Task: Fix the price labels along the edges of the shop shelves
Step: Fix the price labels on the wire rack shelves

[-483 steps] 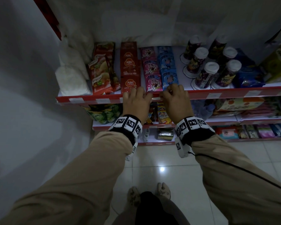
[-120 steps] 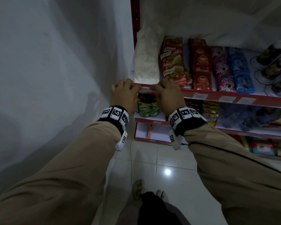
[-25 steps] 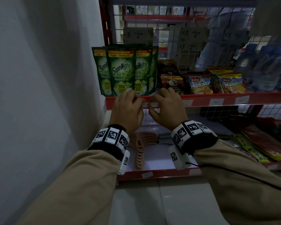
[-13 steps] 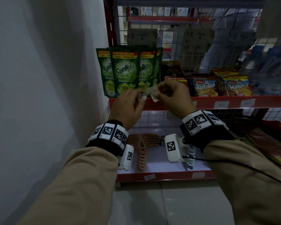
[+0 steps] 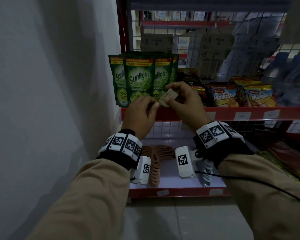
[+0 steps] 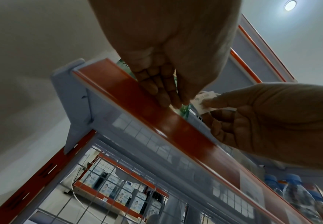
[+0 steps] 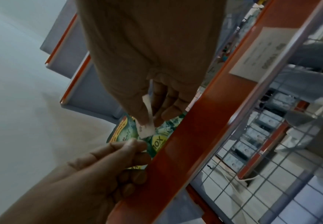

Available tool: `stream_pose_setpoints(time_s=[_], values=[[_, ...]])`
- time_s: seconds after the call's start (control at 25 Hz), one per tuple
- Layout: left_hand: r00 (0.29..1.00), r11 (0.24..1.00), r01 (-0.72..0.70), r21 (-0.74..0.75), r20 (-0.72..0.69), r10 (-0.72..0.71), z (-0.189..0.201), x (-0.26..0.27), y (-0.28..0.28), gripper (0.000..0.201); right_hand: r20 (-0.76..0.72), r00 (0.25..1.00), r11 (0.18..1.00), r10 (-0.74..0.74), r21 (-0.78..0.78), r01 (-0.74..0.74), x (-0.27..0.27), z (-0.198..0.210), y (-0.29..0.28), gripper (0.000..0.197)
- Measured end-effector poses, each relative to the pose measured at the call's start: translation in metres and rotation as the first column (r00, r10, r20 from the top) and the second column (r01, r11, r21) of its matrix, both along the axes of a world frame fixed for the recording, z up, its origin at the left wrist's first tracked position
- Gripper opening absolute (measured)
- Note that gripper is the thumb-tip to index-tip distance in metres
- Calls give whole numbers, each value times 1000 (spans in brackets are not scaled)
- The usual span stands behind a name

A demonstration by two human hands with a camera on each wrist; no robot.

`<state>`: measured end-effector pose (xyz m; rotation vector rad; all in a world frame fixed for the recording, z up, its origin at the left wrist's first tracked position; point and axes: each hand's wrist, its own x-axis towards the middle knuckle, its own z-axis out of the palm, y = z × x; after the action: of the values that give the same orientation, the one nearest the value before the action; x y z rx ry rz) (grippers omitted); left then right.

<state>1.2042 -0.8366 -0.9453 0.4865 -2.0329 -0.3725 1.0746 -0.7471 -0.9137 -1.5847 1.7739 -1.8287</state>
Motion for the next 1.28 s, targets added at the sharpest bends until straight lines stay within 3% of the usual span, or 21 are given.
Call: stream_pose_setpoints(time_s=[0.12,0.24,0.44,0.6,0.72,0.84,0.96,1.04,1.28], values=[[996,997,66,49,-56,-63,3,3,1,28,-28,999,999,25,24,-25,0,2,2,25],[997,995,79,54,-19,-78,3,3,-4,20,-25,998,997,65,50,-64,4,0,2,23],[1000,999,22,33,12,-23,4,8,-10,13,-332,943,993,-34,95,69,-3,6,2,10],[997,998,5,-65,81,1,10,15,-12,12,-470,880,978,-67,145,152,-8,6,3,9],[980,992,-8,-126,195,33,17,26,-16,17,-395,910,982,-128,76,171,-6,2,0,6],[970,995,-24,-95,240,46,23,44,-24,12,-297,944,988,-140,21,153,1,-2,-6,7],[958,999,-5,-47,286,18,24,57,-27,23,-344,931,990,-119,34,139,11,-7,-13,4],[944,995,-29,-100,323,60,23,57,-25,30,-374,922,988,-104,68,139,18,-11,-17,3],[916,972,-94,-217,364,170,18,49,-27,21,-558,817,959,-145,124,255,26,-14,-20,12]])
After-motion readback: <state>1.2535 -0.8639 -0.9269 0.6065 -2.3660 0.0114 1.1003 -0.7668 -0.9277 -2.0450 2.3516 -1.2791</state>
